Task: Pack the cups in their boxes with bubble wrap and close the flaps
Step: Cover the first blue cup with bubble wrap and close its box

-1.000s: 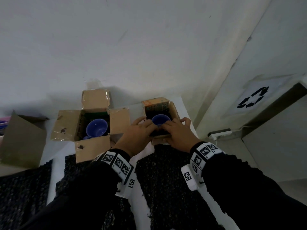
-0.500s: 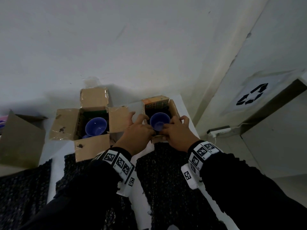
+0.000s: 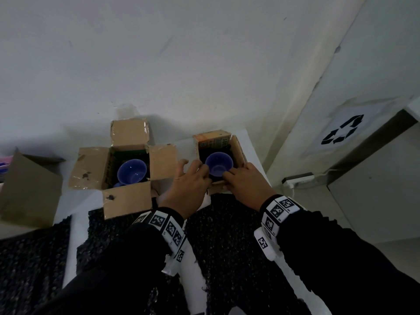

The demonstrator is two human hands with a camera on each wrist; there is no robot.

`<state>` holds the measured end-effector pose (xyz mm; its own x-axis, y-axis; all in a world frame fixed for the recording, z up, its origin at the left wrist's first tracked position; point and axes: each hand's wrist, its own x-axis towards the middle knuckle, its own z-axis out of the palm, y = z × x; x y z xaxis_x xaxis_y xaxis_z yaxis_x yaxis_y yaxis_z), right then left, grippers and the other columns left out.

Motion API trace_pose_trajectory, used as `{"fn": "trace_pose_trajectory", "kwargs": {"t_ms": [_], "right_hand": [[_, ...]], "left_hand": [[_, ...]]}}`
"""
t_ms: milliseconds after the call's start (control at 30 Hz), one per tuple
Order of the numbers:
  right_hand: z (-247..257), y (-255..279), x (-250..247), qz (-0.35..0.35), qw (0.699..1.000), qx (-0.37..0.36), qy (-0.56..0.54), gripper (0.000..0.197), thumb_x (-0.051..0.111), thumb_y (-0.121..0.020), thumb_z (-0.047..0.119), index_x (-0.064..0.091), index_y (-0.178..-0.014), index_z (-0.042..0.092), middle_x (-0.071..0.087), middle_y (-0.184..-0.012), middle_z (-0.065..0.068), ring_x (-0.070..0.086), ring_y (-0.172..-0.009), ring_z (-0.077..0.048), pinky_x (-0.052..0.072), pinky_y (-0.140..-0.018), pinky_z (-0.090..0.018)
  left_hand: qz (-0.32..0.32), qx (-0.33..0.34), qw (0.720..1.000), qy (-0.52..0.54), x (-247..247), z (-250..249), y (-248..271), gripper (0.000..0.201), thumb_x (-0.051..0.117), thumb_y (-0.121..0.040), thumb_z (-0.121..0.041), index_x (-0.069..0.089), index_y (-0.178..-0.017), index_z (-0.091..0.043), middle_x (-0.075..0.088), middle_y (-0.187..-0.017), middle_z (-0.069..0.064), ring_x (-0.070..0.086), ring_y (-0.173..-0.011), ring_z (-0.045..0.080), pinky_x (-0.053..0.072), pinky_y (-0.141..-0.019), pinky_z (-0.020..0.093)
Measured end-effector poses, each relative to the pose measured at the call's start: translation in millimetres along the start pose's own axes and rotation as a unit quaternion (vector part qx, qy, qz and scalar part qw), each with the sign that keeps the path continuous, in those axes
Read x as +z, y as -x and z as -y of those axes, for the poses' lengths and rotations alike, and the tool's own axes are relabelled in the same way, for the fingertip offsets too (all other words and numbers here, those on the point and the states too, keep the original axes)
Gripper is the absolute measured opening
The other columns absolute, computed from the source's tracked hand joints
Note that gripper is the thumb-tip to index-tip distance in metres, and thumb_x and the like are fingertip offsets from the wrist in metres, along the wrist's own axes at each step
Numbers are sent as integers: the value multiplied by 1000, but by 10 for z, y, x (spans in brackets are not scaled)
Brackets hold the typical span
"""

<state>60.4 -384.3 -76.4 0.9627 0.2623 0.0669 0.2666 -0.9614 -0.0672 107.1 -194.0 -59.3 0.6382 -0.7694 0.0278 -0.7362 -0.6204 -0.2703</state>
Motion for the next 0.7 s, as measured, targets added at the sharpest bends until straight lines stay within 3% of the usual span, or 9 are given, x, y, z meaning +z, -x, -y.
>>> {"fn": "trace_pose_trajectory", "kwargs": {"t_ms": [100,167,233,300,400,467,600,700], "right_hand": [[4,-9,16,17,1000,-8,10,16,71,-74,20,57,-83,21,62,-64,3,60,-56,-23,41,-72,-34],[11,-2,1,15,1000,-11,14,15,72,-73,20,59,-81,20,62,-61,3,60,-57,-23,43,-74,-35],[-7,12,-30,4,999,-13,34,18,74,-70,21,62,-82,19,63,-66,1,60,-63,-24,44,-71,-34],[-50,34,-35,1,998,-15,58,24,75,-66,19,63,-87,18,64,-77,-1,60,-71,-25,43,-69,-35],[-82,77,-17,8,996,-13,87,27,73,-62,15,63,-86,18,64,-76,-2,60,-72,-25,41,-70,-35],[-67,79,-1,11,996,-5,93,24,69,-64,12,63,-87,17,65,-72,-2,60,-72,-26,39,-71,-36],[-50,70,9,28,993,2,114,26,66,-63,10,63,-89,16,63,-64,-2,57,-75,-28,30,-73,-37],[-67,86,28,20,992,-3,122,25,64,-63,10,63,-88,15,62,-61,-3,57,-75,-29,26,-72,-37]], "left_hand": [[21,-1,1000,-13,-44,-38,-40,21,51,-85,-29,69,-98,-27,51,-118,-2,41,-120,28,16,-103,54],[31,11,999,-12,-46,-37,-71,22,52,-89,-26,67,-104,-24,50,-120,-1,38,-122,29,17,-105,54],[23,33,999,1,-88,-25,-91,16,58,-86,-21,68,-98,-21,58,-108,1,46,-114,30,27,-103,49],[0,45,999,27,-56,-15,-71,13,67,-78,-17,65,-91,-20,62,-90,1,54,-95,27,38,-92,41],[-13,27,997,71,17,-86,-25,14,70,-73,-15,62,-85,-18,62,-82,3,55,-86,27,43,-84,37],[14,5,997,82,-31,-149,-46,10,66,-76,-15,64,-85,-17,64,-87,4,55,-93,28,42,-87,38],[47,-32,996,70,-109,-197,-97,23,49,-90,-20,64,-108,-18,58,-115,4,44,-118,28,31,-100,39],[46,-51,997,32,-146,-221,-97,26,48,-91,-22,65,-110,-22,52,-121,2,35,-126,30,20,-110,49]]}}
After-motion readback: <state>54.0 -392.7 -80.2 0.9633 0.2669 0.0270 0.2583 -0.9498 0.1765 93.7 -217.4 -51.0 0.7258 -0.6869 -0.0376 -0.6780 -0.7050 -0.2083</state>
